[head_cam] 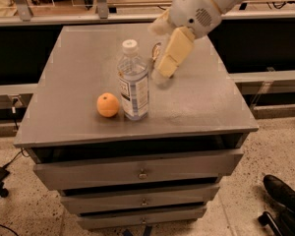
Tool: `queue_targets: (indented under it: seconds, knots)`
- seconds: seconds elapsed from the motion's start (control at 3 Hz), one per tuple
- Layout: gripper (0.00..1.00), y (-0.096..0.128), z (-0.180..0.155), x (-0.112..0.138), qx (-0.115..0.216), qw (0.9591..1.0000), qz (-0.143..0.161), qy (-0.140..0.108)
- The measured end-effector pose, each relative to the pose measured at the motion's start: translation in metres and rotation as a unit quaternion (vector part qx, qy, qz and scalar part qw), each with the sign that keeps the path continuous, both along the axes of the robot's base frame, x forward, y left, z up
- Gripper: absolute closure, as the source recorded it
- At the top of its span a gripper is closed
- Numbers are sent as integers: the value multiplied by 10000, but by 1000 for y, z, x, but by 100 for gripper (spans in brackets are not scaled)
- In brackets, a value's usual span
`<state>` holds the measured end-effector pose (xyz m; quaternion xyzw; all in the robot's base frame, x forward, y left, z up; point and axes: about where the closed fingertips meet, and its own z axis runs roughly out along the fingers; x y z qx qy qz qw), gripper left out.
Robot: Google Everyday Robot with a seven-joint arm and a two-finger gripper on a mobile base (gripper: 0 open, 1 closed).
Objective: Move blue plastic bottle near orange can
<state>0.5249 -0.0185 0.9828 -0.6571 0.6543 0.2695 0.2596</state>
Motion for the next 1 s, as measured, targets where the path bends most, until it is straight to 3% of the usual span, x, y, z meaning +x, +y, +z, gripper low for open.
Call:
queue_targets:
  seconds: [0.33, 0.67, 1.0]
  knots:
    - [0, -41, 26, -18, 477, 9964, 104, -687]
    - [0, -61, 30, -23, 521, 9925, 239, -1083]
    - [0, -57, 30, -22, 519, 9923, 276, -1090]
